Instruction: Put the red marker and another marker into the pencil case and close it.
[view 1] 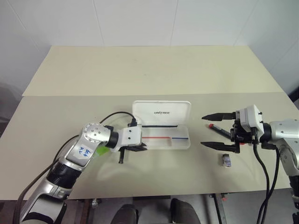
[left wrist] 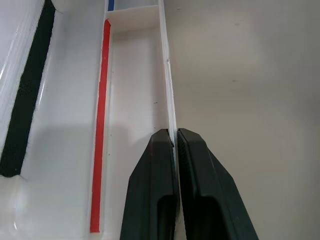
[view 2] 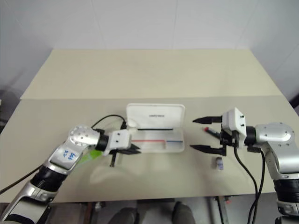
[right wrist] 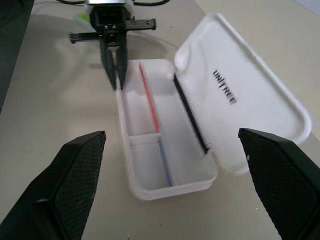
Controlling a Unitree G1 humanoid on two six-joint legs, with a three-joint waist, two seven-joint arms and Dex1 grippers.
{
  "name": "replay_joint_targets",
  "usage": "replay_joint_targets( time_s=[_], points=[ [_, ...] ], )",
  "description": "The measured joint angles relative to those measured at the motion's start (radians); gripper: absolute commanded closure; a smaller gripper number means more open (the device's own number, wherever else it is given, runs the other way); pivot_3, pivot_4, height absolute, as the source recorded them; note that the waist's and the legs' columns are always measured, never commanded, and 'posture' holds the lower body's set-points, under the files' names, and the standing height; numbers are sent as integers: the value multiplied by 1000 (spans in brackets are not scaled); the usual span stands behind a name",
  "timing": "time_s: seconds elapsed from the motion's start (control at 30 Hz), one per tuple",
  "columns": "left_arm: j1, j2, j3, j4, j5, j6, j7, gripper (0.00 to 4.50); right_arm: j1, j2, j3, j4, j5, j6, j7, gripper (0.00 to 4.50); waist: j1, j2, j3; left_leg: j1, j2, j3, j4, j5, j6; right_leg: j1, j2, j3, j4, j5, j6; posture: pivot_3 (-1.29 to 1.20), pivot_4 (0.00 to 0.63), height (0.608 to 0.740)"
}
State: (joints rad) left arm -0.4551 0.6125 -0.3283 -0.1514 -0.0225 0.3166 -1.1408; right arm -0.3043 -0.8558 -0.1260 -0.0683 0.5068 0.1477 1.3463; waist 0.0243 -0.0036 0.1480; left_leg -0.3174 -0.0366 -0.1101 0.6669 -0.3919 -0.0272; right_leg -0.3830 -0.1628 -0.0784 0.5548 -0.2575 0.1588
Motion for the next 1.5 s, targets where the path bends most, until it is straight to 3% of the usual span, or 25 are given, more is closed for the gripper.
replay_joint_targets(
  time_s=[0.33,0.37,0.5,0.77,1.1,1.5],
  points=[
    [28,-9,-6,-50,-9,64,40,4453,2,35,12,-10,0,10,-10,0,2,0,0,0,0,0,1,0,0,1,0,0,0,0,0,0,150,740],
    [29,-11,-7,-50,-8,64,46,3899,2,35,12,-10,0,10,-10,0,2,0,0,0,0,0,1,0,0,1,0,1,0,0,0,0,150,740],
    [33,-29,-18,-33,-6,59,74,2772,2,36,12,-10,0,10,-10,0,1,0,0,0,0,0,2,0,0,1,0,1,0,0,0,0,150,740],
    [34,-45,-16,-42,-61,76,54,16,2,37,12,-10,0,10,-10,0,1,0,0,0,0,0,2,0,0,1,0,1,0,0,0,0,150,740],
    [39,-24,8,-86,-132,54,14,16,2,37,12,-9,-1,9,-5,0,1,0,0,0,0,0,2,0,0,1,0,1,0,0,0,0,150,740],
    [166,-96,54,5,-214,-79,14,16,2,34,12,-6,0,12,3,0,1,0,0,0,0,0,2,0,0,1,0,0,0,0,0,0,150,740]
  ],
)
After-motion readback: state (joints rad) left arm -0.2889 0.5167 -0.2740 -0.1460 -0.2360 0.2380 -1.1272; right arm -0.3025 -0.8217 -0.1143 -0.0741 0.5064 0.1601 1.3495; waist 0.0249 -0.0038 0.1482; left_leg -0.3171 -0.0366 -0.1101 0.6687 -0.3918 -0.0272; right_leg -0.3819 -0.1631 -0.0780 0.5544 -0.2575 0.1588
